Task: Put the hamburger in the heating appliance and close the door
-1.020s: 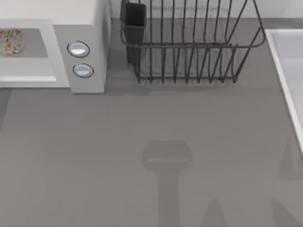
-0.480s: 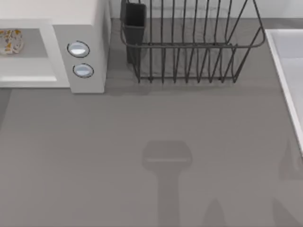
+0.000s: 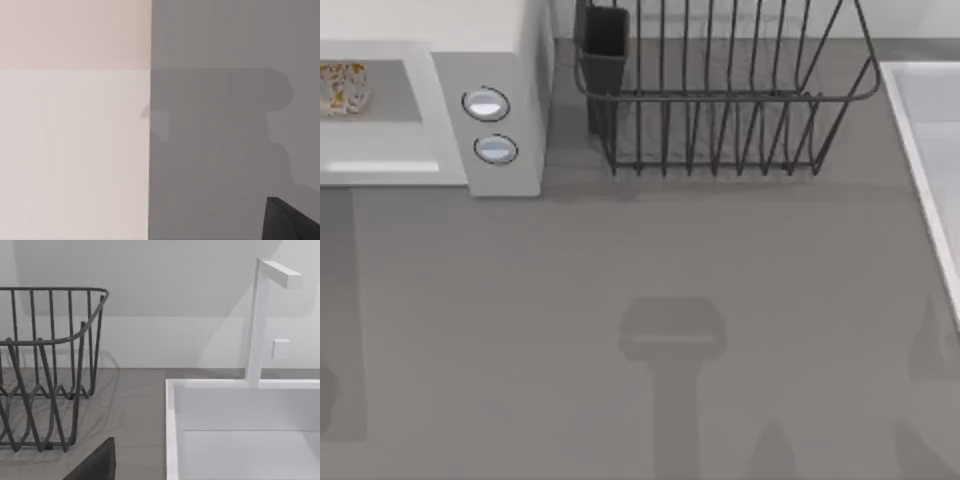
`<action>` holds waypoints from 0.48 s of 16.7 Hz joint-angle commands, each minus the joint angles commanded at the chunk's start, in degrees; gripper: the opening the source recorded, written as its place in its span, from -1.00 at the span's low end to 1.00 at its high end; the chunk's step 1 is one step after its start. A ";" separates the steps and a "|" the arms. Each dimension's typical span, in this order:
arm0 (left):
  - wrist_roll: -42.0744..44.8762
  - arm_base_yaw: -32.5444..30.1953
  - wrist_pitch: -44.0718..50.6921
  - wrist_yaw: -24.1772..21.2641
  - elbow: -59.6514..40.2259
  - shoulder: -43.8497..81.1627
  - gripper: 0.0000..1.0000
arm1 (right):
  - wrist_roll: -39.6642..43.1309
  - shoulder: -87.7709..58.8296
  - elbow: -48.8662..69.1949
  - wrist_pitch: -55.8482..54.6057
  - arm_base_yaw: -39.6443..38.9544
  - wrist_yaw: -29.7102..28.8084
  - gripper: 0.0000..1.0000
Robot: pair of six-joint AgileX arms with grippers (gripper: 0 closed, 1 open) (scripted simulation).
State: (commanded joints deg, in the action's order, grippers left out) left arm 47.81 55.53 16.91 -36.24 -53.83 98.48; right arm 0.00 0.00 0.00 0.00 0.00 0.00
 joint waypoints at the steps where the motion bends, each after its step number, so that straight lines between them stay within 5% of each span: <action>1: -1.31 -1.30 -1.27 0.64 3.28 -2.23 -1.00 | 0.00 0.00 0.00 0.00 0.00 0.00 1.00; 8: -5.92 -5.68 -5.79 2.67 12.03 -9.66 -1.00 | 0.00 0.00 0.00 0.00 0.00 0.00 1.00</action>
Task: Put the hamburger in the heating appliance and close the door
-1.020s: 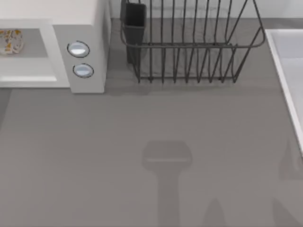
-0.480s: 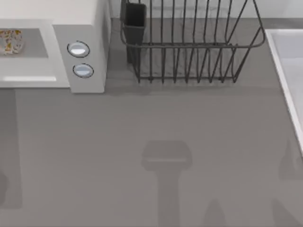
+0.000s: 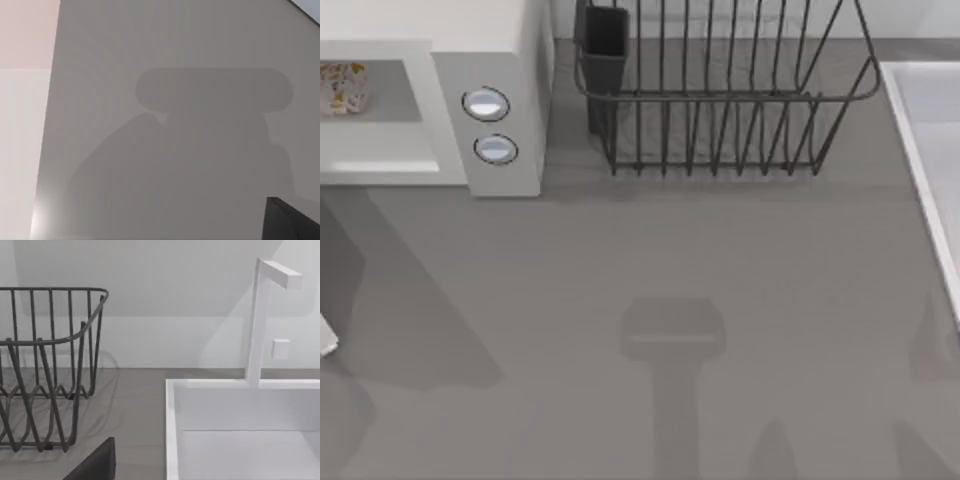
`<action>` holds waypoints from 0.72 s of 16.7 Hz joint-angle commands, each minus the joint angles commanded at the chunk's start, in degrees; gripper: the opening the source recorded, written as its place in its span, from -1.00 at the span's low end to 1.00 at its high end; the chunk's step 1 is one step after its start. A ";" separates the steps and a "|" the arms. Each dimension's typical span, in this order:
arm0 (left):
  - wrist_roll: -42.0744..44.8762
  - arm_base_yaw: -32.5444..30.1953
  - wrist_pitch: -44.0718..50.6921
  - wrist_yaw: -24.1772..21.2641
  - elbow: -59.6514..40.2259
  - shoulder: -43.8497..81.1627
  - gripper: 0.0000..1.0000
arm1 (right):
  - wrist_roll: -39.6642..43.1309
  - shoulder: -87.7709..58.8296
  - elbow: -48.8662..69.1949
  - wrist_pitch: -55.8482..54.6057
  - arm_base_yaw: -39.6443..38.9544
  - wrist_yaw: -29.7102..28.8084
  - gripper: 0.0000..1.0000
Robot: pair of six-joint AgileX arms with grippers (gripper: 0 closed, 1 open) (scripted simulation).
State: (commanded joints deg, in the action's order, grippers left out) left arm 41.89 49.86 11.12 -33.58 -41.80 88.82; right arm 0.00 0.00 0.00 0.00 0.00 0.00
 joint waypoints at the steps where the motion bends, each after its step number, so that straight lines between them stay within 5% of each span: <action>1: 0.04 0.27 0.17 -0.20 -0.09 0.26 -1.00 | 0.00 0.00 0.00 0.00 0.00 0.00 1.00; 12: -16.00 -16.97 -5.37 10.01 14.86 -16.97 -1.00 | 0.00 0.00 0.00 0.00 0.00 0.00 1.00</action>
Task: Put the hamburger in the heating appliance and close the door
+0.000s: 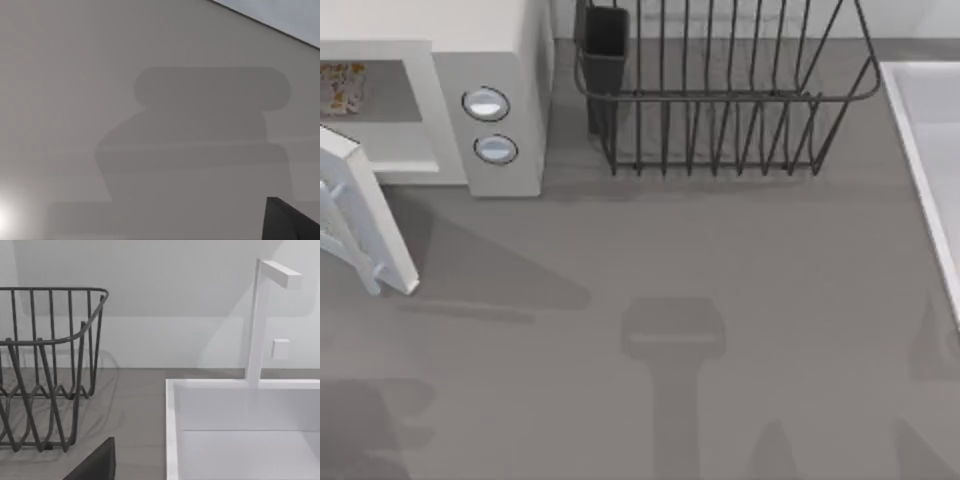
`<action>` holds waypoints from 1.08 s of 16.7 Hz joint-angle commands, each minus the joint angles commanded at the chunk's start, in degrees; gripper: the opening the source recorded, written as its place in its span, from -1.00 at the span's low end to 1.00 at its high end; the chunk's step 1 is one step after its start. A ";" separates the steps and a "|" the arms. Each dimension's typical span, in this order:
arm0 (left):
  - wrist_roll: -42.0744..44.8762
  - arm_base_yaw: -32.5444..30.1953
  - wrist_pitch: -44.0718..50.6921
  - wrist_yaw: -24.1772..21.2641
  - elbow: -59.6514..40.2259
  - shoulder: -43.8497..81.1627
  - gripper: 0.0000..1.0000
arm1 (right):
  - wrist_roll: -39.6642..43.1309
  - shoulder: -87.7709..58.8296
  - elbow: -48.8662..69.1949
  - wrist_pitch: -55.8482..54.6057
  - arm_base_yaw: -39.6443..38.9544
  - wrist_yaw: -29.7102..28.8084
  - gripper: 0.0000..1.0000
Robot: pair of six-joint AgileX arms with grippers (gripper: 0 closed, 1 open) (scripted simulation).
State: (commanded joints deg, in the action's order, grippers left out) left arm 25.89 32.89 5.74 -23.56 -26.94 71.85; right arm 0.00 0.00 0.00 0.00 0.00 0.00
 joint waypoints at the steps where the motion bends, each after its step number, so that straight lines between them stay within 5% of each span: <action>1: -0.67 -0.68 -0.23 0.43 0.64 -0.68 -1.00 | 0.00 0.00 0.00 0.00 0.00 0.00 1.00; 8: -2.61 -2.73 -0.34 1.87 1.01 -1.49 -1.00 | 0.00 0.00 0.00 0.00 0.00 0.00 1.00; 18: -22.05 -28.92 -1.15 19.27 6.91 -10.94 -1.00 | 0.00 0.00 0.00 0.00 0.00 0.00 1.00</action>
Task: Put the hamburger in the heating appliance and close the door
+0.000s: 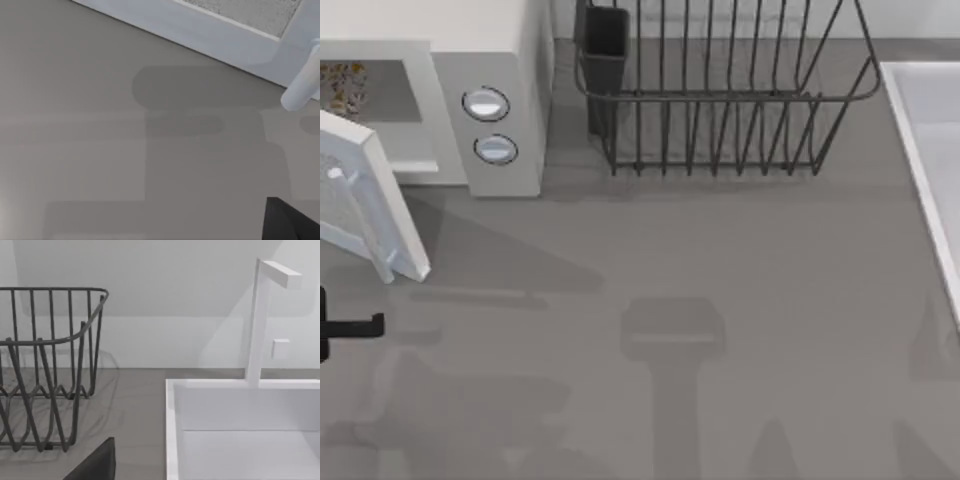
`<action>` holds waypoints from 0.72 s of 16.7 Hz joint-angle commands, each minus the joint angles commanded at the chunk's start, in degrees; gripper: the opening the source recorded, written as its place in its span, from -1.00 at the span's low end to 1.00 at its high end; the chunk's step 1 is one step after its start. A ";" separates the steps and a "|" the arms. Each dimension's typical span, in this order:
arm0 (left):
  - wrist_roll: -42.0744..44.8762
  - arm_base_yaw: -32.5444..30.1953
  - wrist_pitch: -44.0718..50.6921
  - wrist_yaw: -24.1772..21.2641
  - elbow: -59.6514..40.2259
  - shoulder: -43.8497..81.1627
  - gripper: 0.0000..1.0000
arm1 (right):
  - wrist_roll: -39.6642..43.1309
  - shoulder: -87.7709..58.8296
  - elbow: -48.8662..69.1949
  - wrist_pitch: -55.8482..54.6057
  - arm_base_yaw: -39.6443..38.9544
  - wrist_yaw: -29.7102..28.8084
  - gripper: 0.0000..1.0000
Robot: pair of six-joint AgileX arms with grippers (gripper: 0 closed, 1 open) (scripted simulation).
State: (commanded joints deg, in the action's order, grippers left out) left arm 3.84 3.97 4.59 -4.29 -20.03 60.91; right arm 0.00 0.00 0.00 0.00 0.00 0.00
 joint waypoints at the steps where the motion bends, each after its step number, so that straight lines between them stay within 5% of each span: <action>1: -0.98 -1.04 -0.02 0.91 0.34 -0.50 -1.00 | 0.00 0.00 0.00 0.00 0.00 0.00 1.00; 7: -1.39 -1.30 -0.53 1.11 -0.49 0.45 -1.00 | 0.00 0.00 0.00 0.00 0.00 0.00 1.00; 12: -1.86 -1.75 -5.76 1.63 -8.18 13.25 -1.00 | 0.00 0.00 0.00 0.00 0.00 0.00 1.00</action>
State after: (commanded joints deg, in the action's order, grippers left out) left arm 1.98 2.22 -1.17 -2.67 -28.21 74.16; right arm 0.00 0.00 0.00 0.00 0.00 0.00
